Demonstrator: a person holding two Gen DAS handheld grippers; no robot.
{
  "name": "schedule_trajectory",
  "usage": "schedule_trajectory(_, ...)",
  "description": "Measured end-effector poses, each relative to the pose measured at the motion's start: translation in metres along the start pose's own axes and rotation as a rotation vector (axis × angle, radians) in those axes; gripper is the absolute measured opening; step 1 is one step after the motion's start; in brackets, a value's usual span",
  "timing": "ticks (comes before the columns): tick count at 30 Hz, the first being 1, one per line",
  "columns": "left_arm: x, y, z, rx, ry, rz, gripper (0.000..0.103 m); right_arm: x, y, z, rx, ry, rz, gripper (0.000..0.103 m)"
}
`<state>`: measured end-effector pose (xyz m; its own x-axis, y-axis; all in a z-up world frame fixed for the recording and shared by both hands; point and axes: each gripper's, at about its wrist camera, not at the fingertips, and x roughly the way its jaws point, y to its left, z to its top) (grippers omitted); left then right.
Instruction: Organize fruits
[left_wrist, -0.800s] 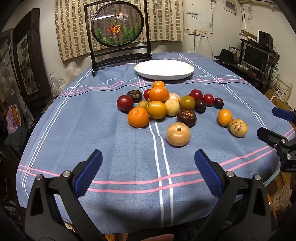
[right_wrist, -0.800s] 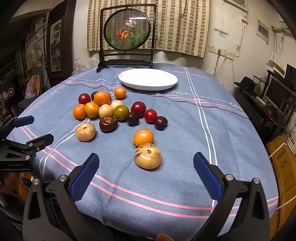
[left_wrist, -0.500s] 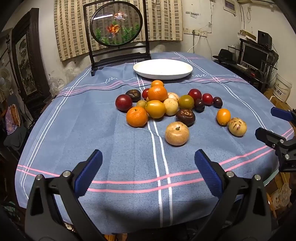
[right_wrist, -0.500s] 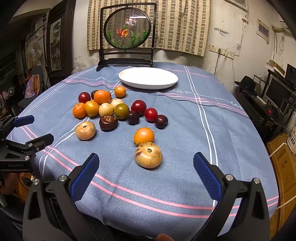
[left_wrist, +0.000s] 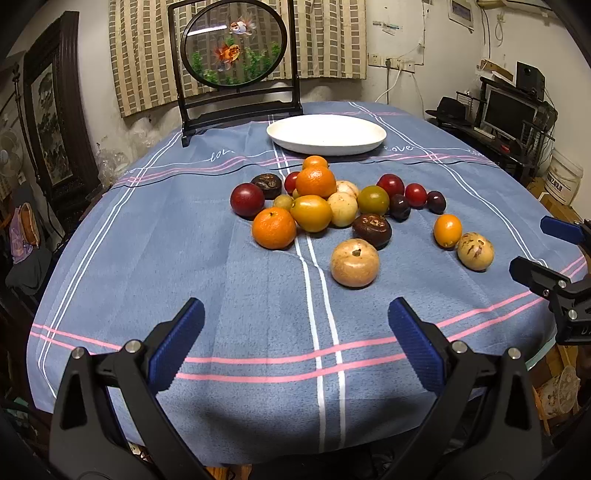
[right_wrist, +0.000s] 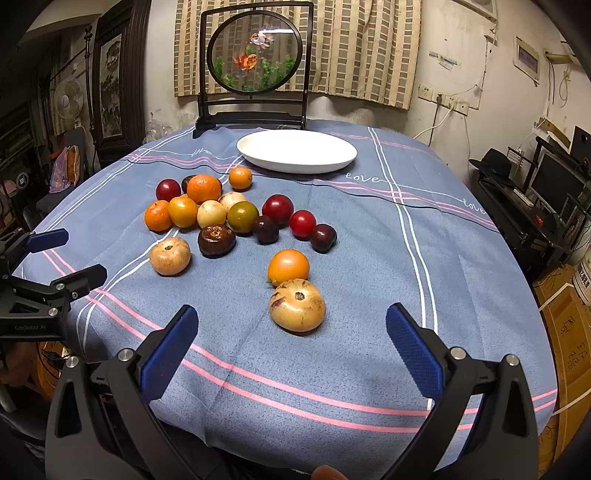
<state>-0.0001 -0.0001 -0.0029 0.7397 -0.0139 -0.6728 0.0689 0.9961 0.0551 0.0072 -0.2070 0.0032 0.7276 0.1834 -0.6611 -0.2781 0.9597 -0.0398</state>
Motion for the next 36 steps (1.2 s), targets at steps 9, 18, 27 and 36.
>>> schedule_trajectory(9,0.0022,-0.0006,-0.0009,0.002,0.006,-0.001,0.101,0.0027,0.0009,-0.0007,-0.001,0.006,0.0,0.102)
schedule_trajectory(18,0.0025,0.0005,-0.0012,-0.004,0.009,-0.001,0.101,0.0022,0.0006,-0.0007,-0.002,0.008,-0.001,0.102)
schedule_trajectory(27,0.0028,0.0005,-0.0014,-0.004,0.01,-0.002,0.101,0.004,0.0009,-0.0016,-0.002,0.011,-0.001,0.102)
schedule_trajectory(36,0.0058,0.0028,-0.0033,-0.006,0.017,0.0,0.101,0.0045,0.0006,-0.0036,0.0,0.014,-0.001,0.102)
